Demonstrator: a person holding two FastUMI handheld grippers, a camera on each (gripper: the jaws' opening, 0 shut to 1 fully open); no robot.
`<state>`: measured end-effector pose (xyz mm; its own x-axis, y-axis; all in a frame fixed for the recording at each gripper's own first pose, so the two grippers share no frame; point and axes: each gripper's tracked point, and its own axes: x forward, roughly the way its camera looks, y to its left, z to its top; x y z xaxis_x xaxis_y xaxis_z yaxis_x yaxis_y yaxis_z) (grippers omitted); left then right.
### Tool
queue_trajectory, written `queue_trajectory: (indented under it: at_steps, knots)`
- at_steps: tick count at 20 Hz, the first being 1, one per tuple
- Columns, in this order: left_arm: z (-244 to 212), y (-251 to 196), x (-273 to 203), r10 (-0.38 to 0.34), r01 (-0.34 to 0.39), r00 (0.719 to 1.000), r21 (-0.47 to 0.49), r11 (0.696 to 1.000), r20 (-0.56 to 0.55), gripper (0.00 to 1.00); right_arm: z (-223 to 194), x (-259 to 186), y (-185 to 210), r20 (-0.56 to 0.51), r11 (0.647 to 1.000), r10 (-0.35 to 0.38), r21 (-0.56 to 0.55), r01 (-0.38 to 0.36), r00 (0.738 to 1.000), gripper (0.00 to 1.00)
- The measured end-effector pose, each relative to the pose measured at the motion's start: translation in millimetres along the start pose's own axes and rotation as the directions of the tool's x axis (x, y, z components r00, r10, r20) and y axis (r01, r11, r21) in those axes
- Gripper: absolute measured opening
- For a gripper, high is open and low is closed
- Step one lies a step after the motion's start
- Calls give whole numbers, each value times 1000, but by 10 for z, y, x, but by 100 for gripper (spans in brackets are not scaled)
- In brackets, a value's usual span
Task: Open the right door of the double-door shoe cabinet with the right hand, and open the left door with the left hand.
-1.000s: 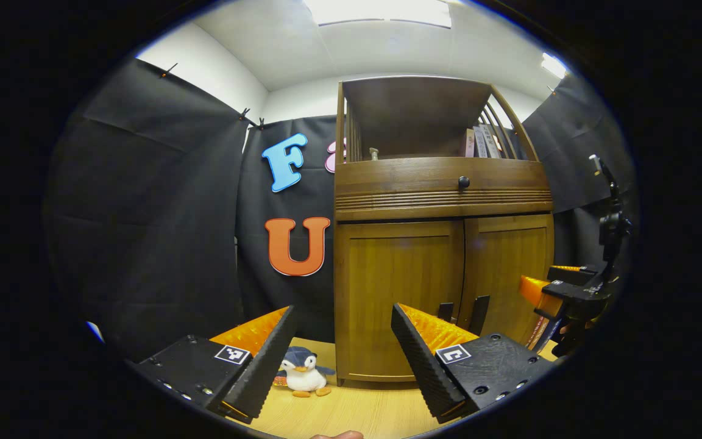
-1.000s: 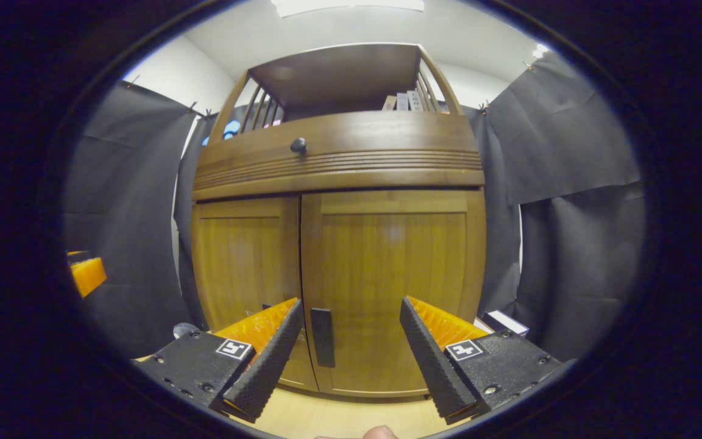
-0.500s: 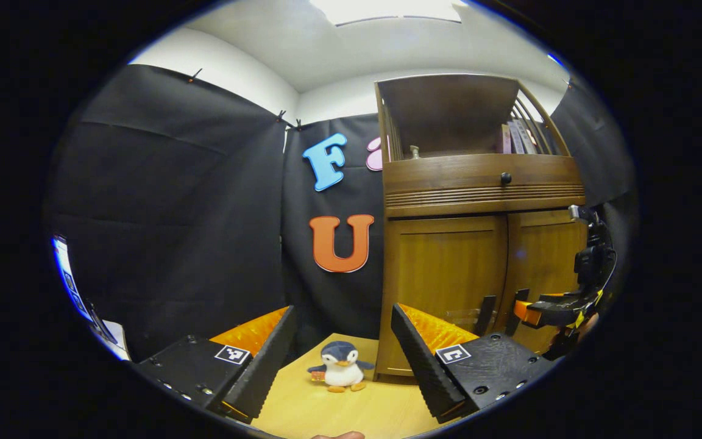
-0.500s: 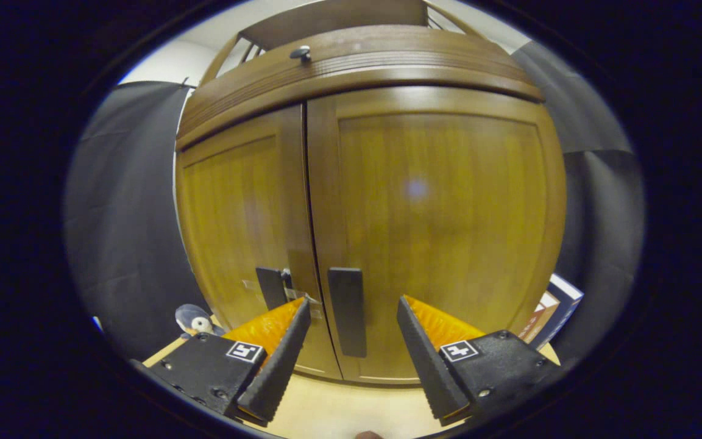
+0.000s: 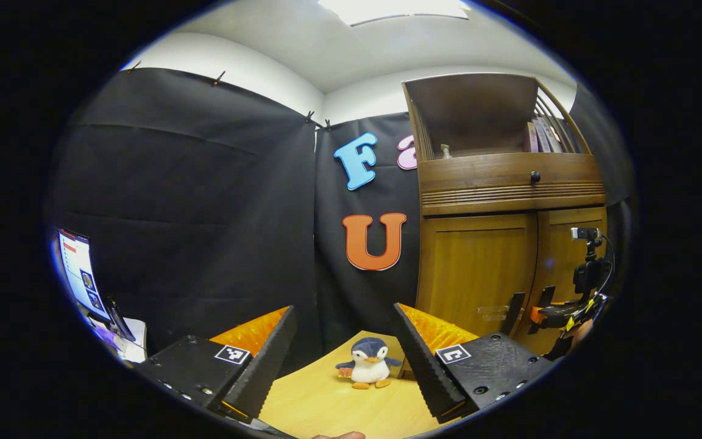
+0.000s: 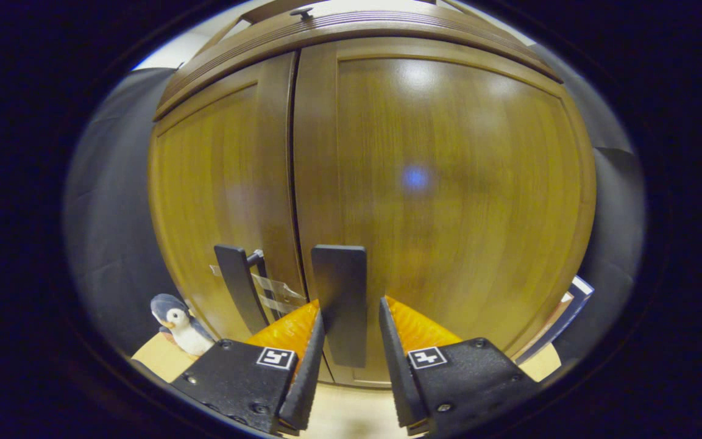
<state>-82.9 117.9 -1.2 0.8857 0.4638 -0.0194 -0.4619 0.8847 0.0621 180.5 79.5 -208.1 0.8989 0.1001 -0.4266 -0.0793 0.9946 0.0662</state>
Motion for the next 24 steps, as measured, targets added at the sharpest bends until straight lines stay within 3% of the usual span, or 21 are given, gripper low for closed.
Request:
queue_trajectory:
  at_steps: [4,8,15,24]
  knots:
    - [14,-63,-3,-22,22,1000,2,1000,6,95,-14,17,24,14,999,-28,-42,28,1000,37]
    - [13,-129,-13,-54,54,998,-6,999,10,95,-19,-26,29,0,1000,-5,-28,5,1000,30]
    - [-67,-222,-21,-116,116,993,-5,993,-15,95,-96,-331,23,22,1000,-9,-24,10,1000,28]
    - [-145,-642,68,-264,261,964,-48,964,-44,95,-243,-885,-81,30,999,-14,-40,15,999,28]
